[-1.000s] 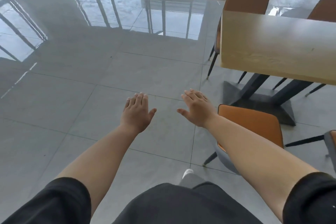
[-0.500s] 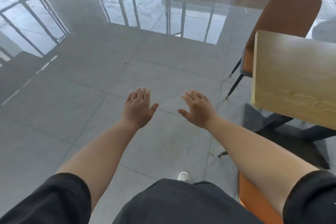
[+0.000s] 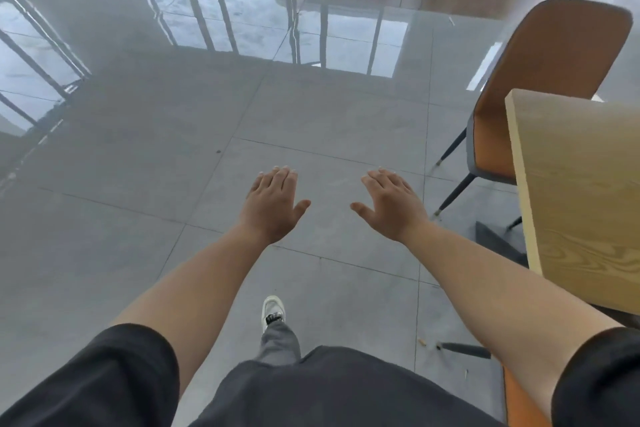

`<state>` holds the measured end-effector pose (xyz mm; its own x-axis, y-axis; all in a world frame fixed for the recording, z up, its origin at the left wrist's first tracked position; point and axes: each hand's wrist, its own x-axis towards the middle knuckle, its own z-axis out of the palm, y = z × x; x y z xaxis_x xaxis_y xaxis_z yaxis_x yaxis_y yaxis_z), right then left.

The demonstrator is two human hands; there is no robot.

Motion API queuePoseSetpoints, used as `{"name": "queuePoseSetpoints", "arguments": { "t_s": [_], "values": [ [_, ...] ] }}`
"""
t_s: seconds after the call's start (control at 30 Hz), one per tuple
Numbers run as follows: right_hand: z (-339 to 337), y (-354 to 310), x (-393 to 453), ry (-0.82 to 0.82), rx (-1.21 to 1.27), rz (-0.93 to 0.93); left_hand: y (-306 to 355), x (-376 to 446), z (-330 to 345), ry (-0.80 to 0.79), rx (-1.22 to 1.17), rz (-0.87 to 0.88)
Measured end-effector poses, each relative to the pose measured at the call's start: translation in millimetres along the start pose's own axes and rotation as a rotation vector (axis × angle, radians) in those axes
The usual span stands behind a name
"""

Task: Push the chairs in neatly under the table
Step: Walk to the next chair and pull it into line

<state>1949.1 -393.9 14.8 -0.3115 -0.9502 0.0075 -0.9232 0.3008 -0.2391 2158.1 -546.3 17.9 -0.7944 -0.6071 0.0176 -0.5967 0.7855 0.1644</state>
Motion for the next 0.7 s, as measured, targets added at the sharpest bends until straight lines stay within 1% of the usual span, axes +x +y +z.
{"name": "queuePoseSetpoints", "arguments": {
  "t_s": [0.17,0.3,0.5,0.7],
  "values": [
    [-2.3,1.9,93.7,0.041,0.029,0.178,-56.5,106.2,-16.2,-0.032,0.022,0.171],
    [-10.5,14.1,155.3,0.053,0.054,0.289,-82.6,192.3,-29.1,-0.048,0.044,0.278],
    [-16.7,72.7,239.3,0.067,0.052,0.422,-78.9,332.1,-13.3,-0.094,0.036,0.412],
    [-43.4,168.6,327.3,0.061,0.014,0.465,-49.0,480.8,-0.9,-0.106,0.03,0.499]
  ]
}}
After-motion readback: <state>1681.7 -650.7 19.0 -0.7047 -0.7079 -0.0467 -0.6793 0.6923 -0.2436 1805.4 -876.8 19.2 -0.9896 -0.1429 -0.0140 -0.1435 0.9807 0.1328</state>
